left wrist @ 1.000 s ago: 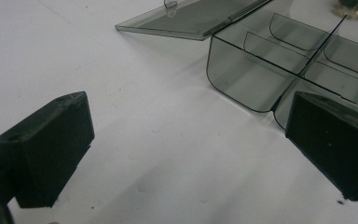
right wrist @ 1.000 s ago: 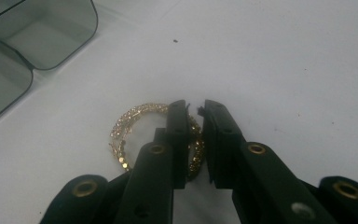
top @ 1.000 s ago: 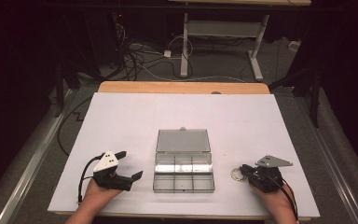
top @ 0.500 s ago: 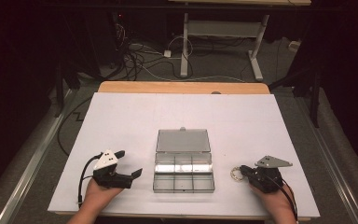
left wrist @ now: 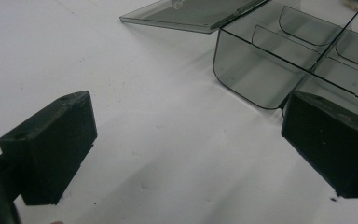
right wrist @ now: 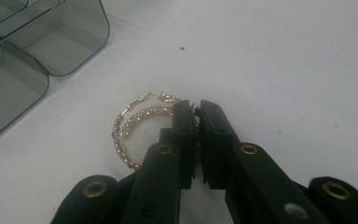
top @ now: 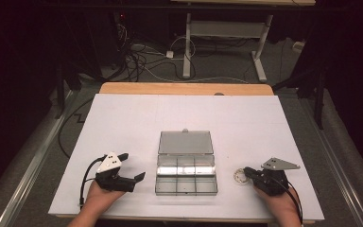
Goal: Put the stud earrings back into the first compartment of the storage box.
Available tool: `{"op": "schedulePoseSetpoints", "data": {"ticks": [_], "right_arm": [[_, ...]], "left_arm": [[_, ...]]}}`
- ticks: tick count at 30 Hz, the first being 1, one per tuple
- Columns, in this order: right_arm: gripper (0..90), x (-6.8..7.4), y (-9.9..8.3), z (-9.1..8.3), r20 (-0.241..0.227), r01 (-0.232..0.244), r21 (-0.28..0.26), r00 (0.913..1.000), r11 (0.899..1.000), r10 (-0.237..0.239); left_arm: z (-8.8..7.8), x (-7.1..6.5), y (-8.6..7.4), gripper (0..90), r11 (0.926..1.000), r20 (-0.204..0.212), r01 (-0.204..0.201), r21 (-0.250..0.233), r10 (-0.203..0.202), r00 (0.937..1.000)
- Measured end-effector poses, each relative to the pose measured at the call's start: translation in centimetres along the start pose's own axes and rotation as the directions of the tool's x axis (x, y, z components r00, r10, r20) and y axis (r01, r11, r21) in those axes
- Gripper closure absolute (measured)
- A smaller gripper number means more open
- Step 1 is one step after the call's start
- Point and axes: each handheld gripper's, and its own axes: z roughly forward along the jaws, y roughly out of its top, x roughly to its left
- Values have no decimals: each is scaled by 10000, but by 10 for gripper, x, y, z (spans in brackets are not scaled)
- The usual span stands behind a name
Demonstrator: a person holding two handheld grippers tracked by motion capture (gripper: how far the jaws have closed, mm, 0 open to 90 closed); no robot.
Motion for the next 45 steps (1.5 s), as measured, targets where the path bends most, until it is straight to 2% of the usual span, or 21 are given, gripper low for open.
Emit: {"op": "schedulePoseSetpoints", "data": {"ticks": [6, 9, 17, 23, 30, 35, 40, 45], "right_arm": [[867, -1, 0, 0, -100, -37, 27, 9999, 10000, 38], [867, -1, 0, -2, -116, -106, -178, 9999, 9998, 104], [867, 6, 7, -11, -268, 203, -780, 9994, 9967, -225], [867, 13, 9, -8, -494, 471, -877, 9974, 9950, -515], [867, 19, 10, 1, -682, 404, -793, 9966, 9960, -458], [867, 24, 12, 7, -802, 520, -699, 9951, 9962, -576], [867, 30, 12, 11, -963, 681, -595, 9926, 9959, -737], [867, 34, 12, 12, -1086, 714, -573, 9911, 9958, -774]], "left_arm": [[-1, 0, -1, 45, 9999, 86, -48, -99, 49, 10000], [-1, 0, 0, 43, 9999, 126, -47, -90, 49, 9999], [-1, 0, -1, 25, 9999, 142, -13, -136, 15, 9999], [-1, 1, 0, 0, 9999, 133, 79, -96, -78, 9999], [0, 2, 0, 0, 9999, 268, 122, -20, -121, 9996], [0, 2, 0, 0, 10000, 279, 63, -44, -62, 9996], [-1, 4, 0, 0, 9997, 478, 229, -115, -223, 9986], [-1, 3, 0, 0, 9998, 536, 137, -111, -131, 9985]]}}
